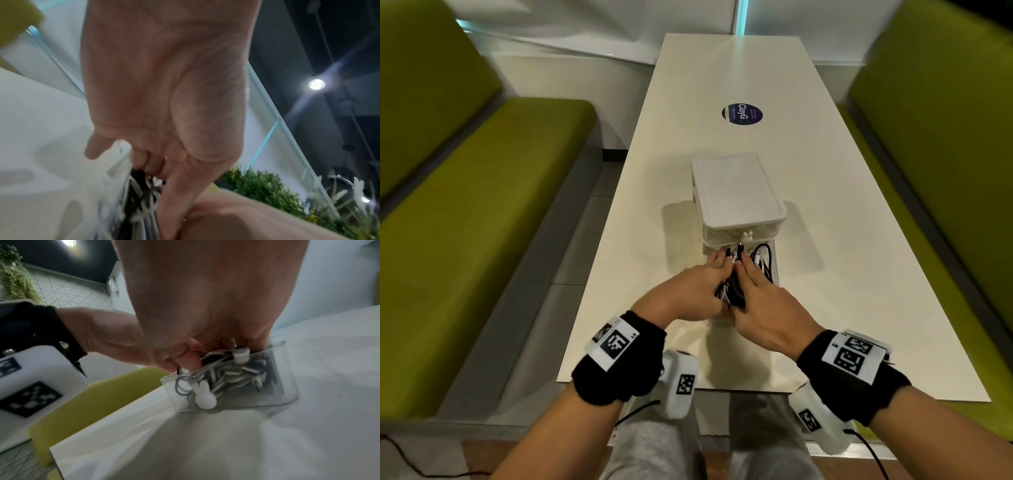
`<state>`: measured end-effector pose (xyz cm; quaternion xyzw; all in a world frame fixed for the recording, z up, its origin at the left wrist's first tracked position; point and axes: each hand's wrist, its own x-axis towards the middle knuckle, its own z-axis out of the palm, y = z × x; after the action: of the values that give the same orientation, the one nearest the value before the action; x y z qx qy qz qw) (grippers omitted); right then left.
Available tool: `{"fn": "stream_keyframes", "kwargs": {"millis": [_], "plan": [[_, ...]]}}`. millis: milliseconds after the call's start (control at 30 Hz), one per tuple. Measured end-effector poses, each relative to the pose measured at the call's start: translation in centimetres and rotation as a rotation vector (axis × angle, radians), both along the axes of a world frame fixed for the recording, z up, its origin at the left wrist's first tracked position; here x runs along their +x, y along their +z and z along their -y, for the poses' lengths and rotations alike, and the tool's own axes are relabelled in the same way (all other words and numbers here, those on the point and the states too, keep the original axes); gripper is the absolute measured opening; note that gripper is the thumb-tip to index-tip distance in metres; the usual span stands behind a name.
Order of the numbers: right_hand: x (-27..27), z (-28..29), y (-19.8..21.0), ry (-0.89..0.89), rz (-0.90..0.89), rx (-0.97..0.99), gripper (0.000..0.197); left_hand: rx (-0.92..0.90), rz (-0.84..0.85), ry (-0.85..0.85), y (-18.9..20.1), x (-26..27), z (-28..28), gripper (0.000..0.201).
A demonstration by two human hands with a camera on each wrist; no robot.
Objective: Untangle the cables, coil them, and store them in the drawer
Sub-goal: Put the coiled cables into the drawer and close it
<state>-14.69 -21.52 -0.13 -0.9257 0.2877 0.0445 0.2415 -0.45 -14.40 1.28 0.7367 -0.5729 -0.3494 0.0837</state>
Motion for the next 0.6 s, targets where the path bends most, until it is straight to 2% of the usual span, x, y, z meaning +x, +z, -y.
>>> {"fn": "stream_keyframes", "kwargs": {"millis": [67, 200, 267, 333, 467, 600], "plan": [[-0.1, 0.0, 0.2, 0.004, -0.005, 0.016, 0.084, -0.04, 0.06, -0.013, 0.0, 0.6, 0.1, 0.073], [-0.1, -0.3, -0.8, 0.064, -0.065, -0.052, 0.115, -0.027, 0.407, -0.143, -0.1, 0.1, 0.1, 0.064], [-0.1, -0.3, -1.5, 0.085, -0.08, -0.093, 0.125, -0.03, 0.484, -0.141, -0.1, 0.1, 0.1, 0.063], [-0.1, -0.3, -1.9, 0.1, -0.067, -0.13, 0.127, -0.055, 0.526, -0.094, 0.1, -0.2, 0.3, 0.059], [-0.3, -0.5, -2.2, 0.094, -0.044, -0.162, 0.126, -0.136, 0.638, -0.028, 0.7, -0.9, 1.2, 0.031], [0.2, -1.1, -2.5, 0.043, -0.051, -0.169, 0.121, -0.149, 0.596, -0.008, 0.2, -0.1, 1.4, 0.039]]}}
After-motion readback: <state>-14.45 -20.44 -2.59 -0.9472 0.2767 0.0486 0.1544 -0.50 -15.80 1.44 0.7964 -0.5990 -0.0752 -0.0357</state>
